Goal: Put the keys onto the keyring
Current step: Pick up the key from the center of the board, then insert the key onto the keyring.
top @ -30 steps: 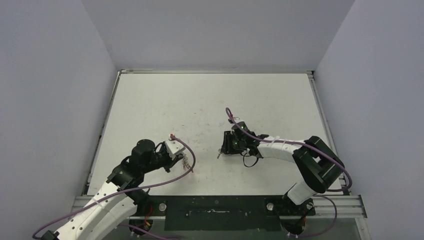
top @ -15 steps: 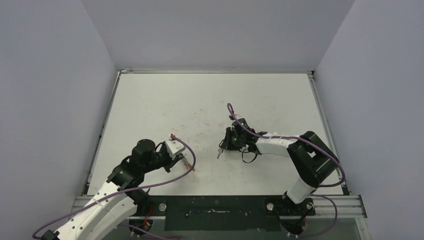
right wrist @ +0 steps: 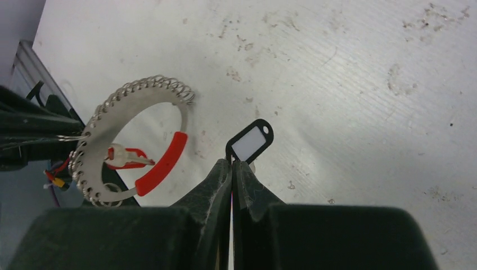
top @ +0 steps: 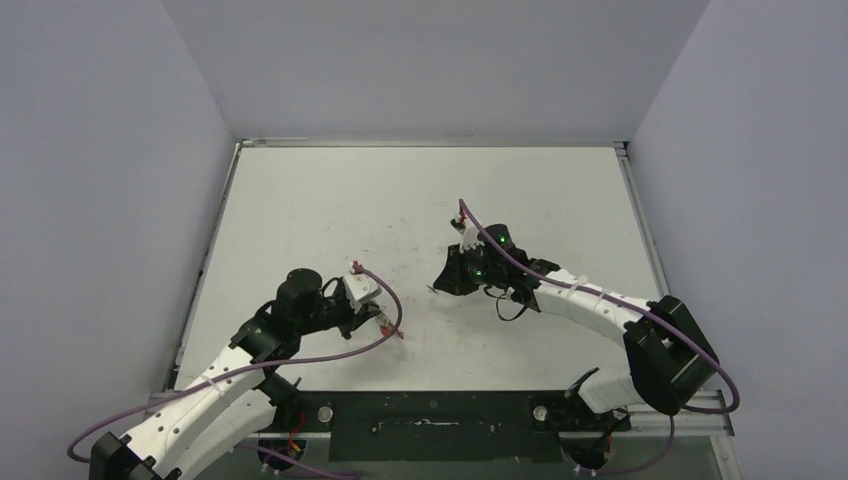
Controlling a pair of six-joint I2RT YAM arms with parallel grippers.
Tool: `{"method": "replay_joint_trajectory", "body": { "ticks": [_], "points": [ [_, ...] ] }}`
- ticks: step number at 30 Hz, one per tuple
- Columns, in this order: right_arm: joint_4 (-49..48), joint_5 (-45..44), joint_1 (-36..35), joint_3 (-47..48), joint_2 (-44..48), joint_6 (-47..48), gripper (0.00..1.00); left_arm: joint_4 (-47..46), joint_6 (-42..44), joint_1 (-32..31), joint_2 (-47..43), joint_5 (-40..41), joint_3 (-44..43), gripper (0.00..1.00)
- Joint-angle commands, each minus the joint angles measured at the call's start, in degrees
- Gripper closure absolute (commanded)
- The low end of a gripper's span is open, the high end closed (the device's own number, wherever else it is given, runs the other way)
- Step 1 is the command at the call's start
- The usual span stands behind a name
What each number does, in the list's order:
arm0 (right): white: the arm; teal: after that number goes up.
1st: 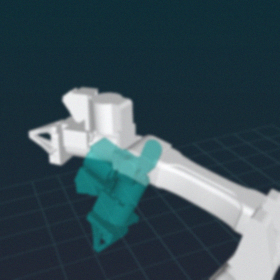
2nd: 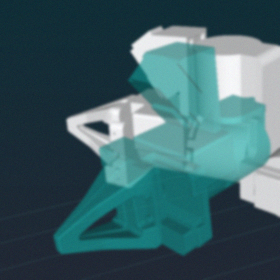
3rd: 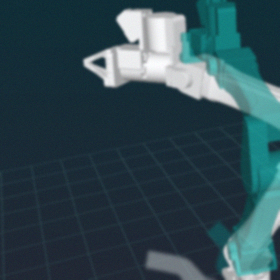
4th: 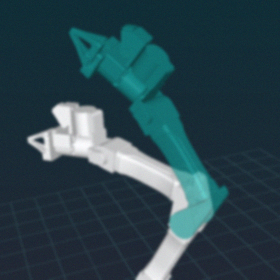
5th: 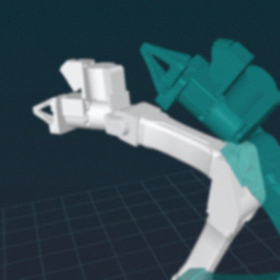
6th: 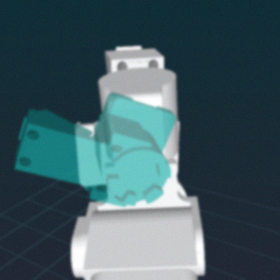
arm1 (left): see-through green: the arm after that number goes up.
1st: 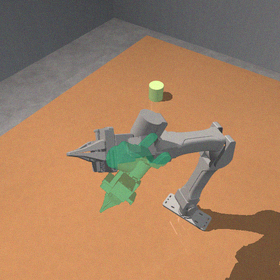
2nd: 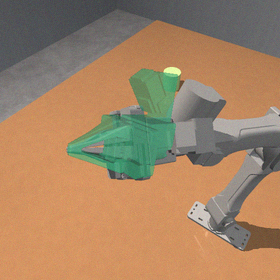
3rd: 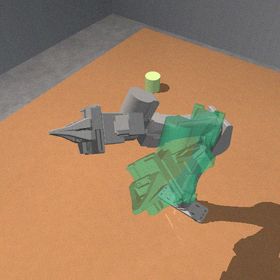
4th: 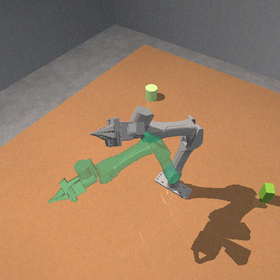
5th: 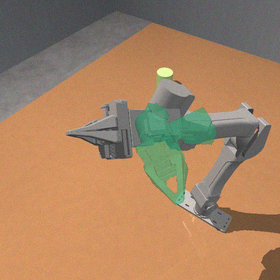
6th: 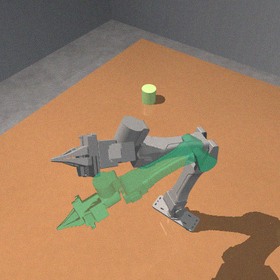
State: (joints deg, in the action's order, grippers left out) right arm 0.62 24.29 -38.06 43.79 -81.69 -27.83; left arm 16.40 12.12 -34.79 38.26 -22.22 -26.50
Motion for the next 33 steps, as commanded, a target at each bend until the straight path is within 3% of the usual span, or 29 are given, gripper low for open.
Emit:
{"method": "replay_joint_trajectory", "body": {
  "ticks": [1, 13, 22, 33],
  "points": [
    [1.18, 7.13, -0.48, 1.83, 3.09, 7.28, 1.0, -10.75, -1.04, 0.16, 3.0, -6.45, 0.08, 1.0],
    [-0.87, 10.67, -7.45, 4.85, 3.06, 13.14, 1.0, -17.68, -3.04, -0.08, 9.62, -12.94, 0.06, 1.0],
    [-1.16, 10.25, -10.76, 5.68, 3.9, 15.13, 1.0, -17.37, -2.88, -0.33, 10.15, -13.64, 0.13, 1.0],
    [5.82, 11.91, -12.51, 8.93, 4.46, 19.66, 1.0, -17.98, -3.14, -0.71, 11.02, -13.15, 0.23, 1.0]
  ]
}}
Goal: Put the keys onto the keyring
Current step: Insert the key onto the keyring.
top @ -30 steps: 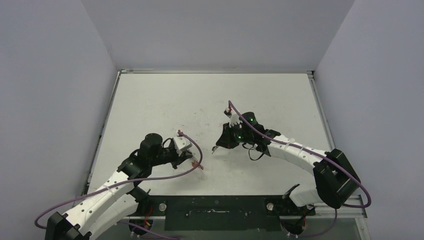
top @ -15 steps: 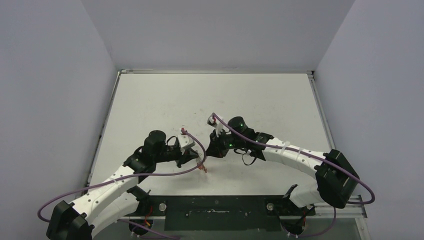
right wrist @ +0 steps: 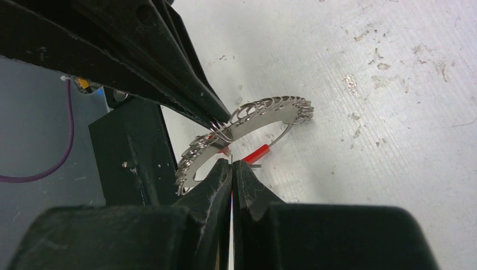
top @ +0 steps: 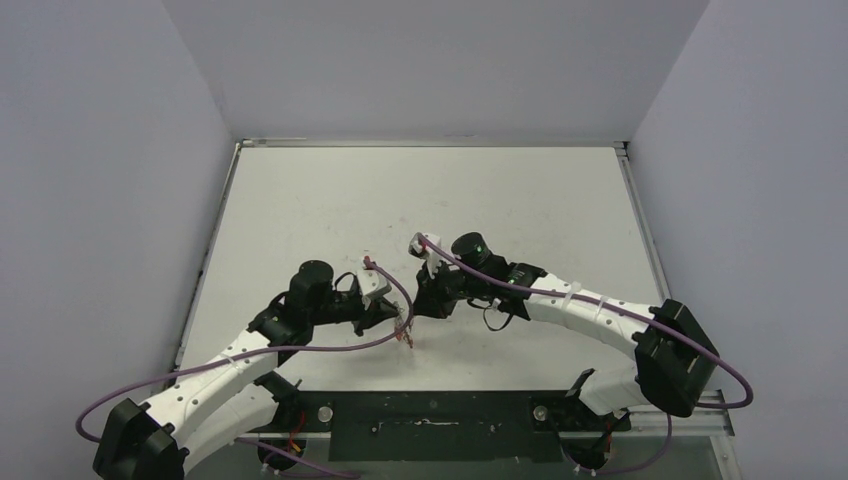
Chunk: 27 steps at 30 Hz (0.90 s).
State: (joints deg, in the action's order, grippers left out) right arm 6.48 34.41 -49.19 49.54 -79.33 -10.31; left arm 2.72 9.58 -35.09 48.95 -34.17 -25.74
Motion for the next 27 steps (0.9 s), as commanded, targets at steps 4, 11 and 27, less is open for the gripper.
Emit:
{"method": "replay_joint_trajectory", "body": {
  "ticks": [4, 11, 27],
  "points": [
    [-0.23, 1.16, -2.62, 4.51, 1.43, 1.82, 1.0, -4.3, -0.6, -0.62, 0.51, -1.14, -0.52, 1.0],
    [-0.38, -2.11, -3.57, 6.53, 0.41, 0.84, 1.0, -3.96, -0.36, -1.03, 0.38, -0.92, -0.45, 1.0],
    [4.65, -5.39, -3.81, 8.53, -1.83, 2.98, 1.0, -3.99, -0.4, -1.37, 0.15, -0.37, -0.45, 1.0]
  ]
}}
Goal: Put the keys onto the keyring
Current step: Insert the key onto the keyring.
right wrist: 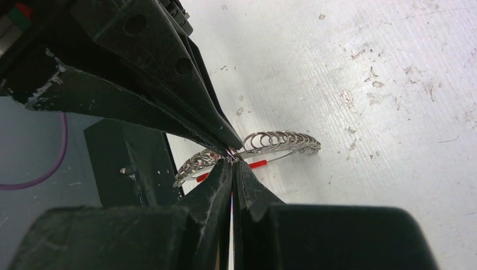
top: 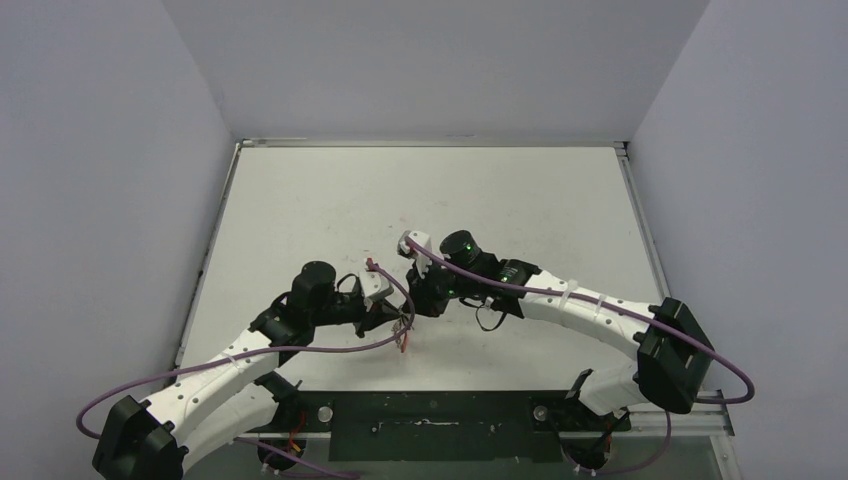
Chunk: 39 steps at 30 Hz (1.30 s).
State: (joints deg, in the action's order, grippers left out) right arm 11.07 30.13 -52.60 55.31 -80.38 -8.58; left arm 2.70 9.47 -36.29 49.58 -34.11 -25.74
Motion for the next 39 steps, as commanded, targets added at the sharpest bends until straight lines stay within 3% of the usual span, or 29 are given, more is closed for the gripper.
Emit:
{"method": "replay_joint_trajectory", "body": {
  "ticks": [1, 16, 19, 21, 23, 24, 25, 32, 39],
  "points": [
    [0.22, -0.96, -0.44, 2.86, -0.95, 1.28, 1.0, -3.99, -0.25, -0.14, -0.49, -0.39, -0.45, 1.0],
    [1.03, -5.88, -0.4, 1.29, -0.62, 0.56, 1.0, -5.01, -0.48, -0.27, -1.6, 0.17, 0.39, 1.0],
    [0.3, -5.76, -0.05, 0.66, 0.75, 0.65, 0.95, -5.5, -0.69, -0.27, -1.87, 0.27, 0.67, 1.0],
    [-0.5, -5.6, 0.16, 0.07, 1.73, 0.75, 0.81, -5.72, -0.92, -0.27, -1.98, 0.34, 0.84, 1.0],
    [-1.31, -5.82, 0.3, -0.51, 2.73, 0.71, 0.45, -5.98, -0.95, -0.27, -2.08, 0.27, 0.95, 1.0],
    [-1.62, -6.02, 0.33, -0.73, 3.28, 0.8, 0.32, -6.04, -0.97, -0.27, -2.14, 0.3, 0.99, 1.0],
    [-2.03, -6.16, 0.32, -1.04, 4.08, 0.85, 0.25, -6.03, -0.95, -0.27, -2.27, 0.31, 1.03, 1.0],
    [-8.23, -7.4, 0.73, -5.26, 10.58, 2.07, 0.0, -6.63, -0.51, -0.26, -3.34, 0.16, 1.68, 1.0],
    [-13.43, -4.16, 1.61, -10.3, 15.5, 9.54, 0.0, -8.17, 1.46, -0.36, -4.51, -3.01, 2.62, 1.0]
  ]
}}
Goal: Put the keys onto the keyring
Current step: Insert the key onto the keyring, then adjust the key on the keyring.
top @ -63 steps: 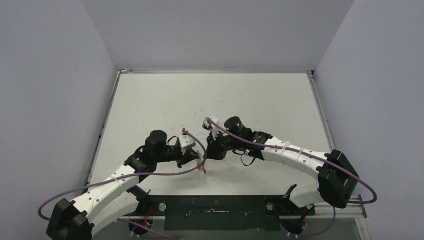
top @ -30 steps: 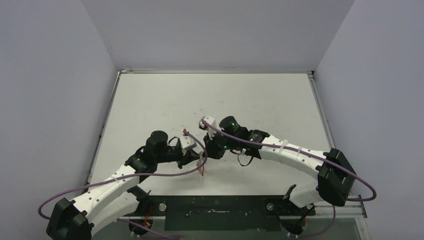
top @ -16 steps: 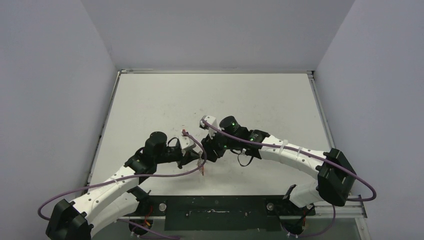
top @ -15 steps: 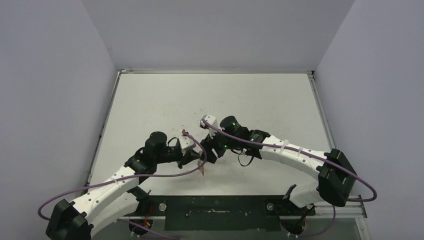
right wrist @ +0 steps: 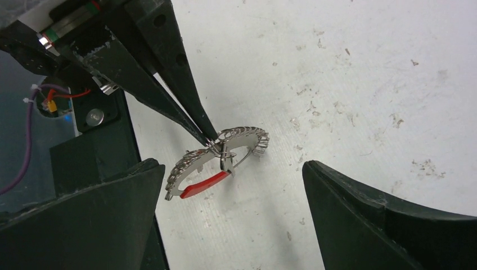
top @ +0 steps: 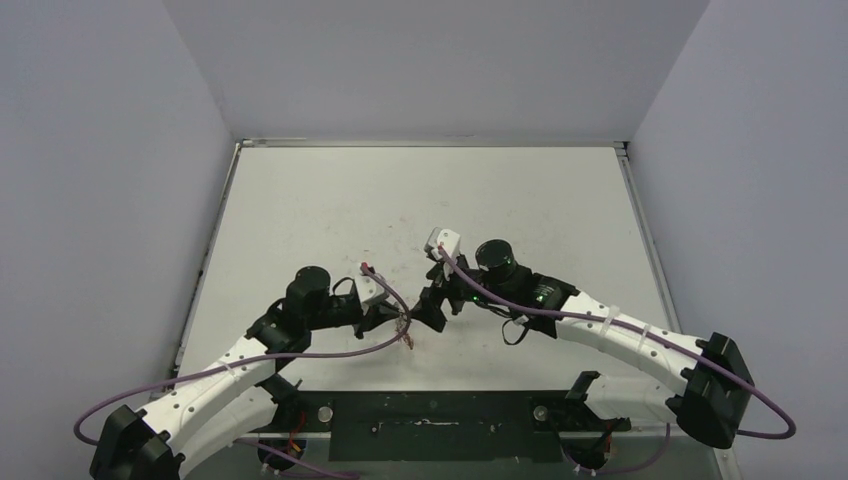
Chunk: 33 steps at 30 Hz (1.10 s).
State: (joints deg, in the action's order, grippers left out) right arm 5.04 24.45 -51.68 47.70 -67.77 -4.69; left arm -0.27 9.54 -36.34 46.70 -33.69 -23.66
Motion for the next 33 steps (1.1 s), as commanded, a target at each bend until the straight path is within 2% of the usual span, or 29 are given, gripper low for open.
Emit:
{"method": "replay_joint_trajectory", "body": {
  "ticks": [1, 5, 8, 13, 14, 15, 18, 22, 25, 27, 29, 33],
  "points": [
    [-9.18, 3.5, 0.77, -3.95, 3.34, 7.97, 0.0, -5.78, 1.5, -0.31, -1.84, -3.98, 0.79, 1.0],
    [-22.34, 6.68, 0.6, -12.35, 5.97, 15.25, 0.0, -8.12, 1.89, -0.4, -2.38, -6.1, 1.78, 1.0],
    [-32.49, 8.04, 0.61, -17.62, 6.19, 16.46, 0.0, -9.53, 2.06, -0.49, -2.19, -7.77, 2.04, 1.0],
    [-35.27, 13.1, 0.73, -16.03, 1.59, 16.27, 0.0, -10.69, 2.15, -0.66, -1.54, -8.58, 2.04, 1.0],
    [-36.14, 14.02, 0.78, -15.5, 0.4, 15.85, 0.03, -10.69, 2.14, -0.66, -1.39, -8.58, 1.97, 1.0],
    [-37.56, 14.46, 0.79, -15.15, -0.65, 14.63, 0.08, -10.71, 2.15, -0.71, -1.23, -8.52, 1.95, 1.0],
    [-41.18, 15.17, 0.77, -14.74, -3.38, 11.55, 0.32, -10.65, 2.24, -0.79, -1.09, -8.24, 1.78, 1.0],
    [-43.38, 16.77, 0.82, -15.05, -4.95, 10.61, 0.5, -10.31, 2.6, -0.93, -1.15, -8.05, 1.56, 1.0],
    [-41.29, 18.68, 1.08, -14.76, -4.76, 12.02, 0.7, -9.89, 2.98, -0.93, -1.24, -7.97, 1.42, 1.0],
    [-40.1, 20.27, 1.34, -14.72, -4.15, 12.45, 0.66, -9.77, 3.14, -0.93, -1.43, -7.65, 1.42, 1.0],
    [-39.37, 20.67, 1.56, -15.18, -3.47, 12.73, 0.55, -9.19, 3.55, -0.93, -1.76, -7.27, 1.3, 1.0],
    [-38.76, 21.54, 1.84, -15.97, -3.03, 13.53, 0.54, -8.5, 4.24, -0.93, -2.65, -6.26, 1.25, 1.0]
  ]
}}
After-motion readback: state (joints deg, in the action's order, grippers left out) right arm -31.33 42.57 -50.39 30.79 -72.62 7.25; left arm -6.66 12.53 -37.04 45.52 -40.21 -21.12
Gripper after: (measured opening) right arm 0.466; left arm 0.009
